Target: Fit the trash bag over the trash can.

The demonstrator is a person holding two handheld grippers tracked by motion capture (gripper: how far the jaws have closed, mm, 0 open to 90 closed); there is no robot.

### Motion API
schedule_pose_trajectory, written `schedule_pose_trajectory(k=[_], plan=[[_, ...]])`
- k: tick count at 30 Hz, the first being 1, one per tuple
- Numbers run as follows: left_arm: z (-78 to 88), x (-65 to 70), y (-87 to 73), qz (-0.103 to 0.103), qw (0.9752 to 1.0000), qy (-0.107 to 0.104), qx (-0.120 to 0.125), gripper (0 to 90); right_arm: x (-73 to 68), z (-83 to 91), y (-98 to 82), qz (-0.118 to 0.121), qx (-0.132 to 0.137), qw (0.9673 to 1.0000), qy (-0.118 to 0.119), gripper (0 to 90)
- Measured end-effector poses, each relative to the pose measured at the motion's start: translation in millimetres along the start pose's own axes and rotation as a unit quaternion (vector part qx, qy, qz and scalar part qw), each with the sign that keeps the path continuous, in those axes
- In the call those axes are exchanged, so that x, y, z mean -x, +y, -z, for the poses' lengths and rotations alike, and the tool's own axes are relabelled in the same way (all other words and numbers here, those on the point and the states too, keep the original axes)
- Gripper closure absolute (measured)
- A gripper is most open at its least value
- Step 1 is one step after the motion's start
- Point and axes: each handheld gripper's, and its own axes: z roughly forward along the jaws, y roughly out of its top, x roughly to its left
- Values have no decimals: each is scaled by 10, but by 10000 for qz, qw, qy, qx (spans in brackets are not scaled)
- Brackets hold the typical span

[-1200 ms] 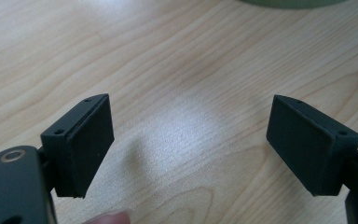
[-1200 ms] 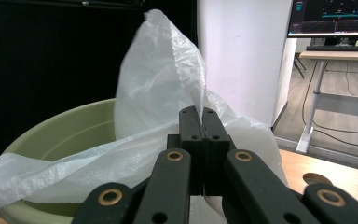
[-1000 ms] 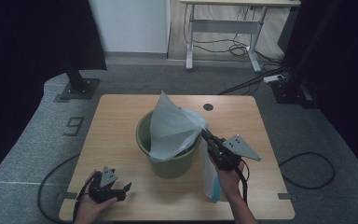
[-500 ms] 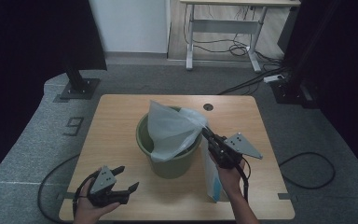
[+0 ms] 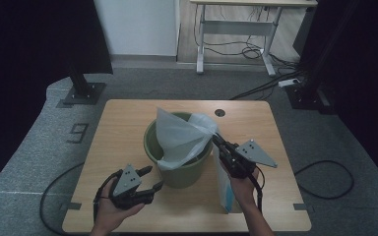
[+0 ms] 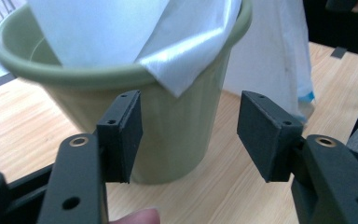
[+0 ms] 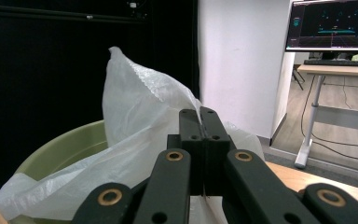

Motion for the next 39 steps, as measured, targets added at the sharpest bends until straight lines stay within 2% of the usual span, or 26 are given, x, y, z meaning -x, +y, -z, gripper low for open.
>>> schedule_pose_trajectory(k=[4, 14, 21, 31, 34, 39], plan=[[-6, -12, 75, 52, 9999, -92, 82, 424, 0, 10, 3, -2, 6, 10000, 18, 887], [-88, -29, 221, 43, 9990, -439, 82, 452, 7, 12, 11, -40, 5, 10000, 43, 886], [-122, -26, 380, 56, 9980, -631, 62, 560, 0, 28, 49, -58, 61, 9999, 59, 887], [-246, 47, 482, -75, 9970, -767, -87, 544, -7, 11, 64, -53, 47, 10000, 47, 887], [-287, 24, 504, -14, 9967, -799, -137, 611, -15, 10, 63, -47, 59, 10000, 52, 887], [-304, -30, 551, 32, 9947, -1018, -144, 736, -23, 19, 75, -47, 94, 9999, 57, 887]])
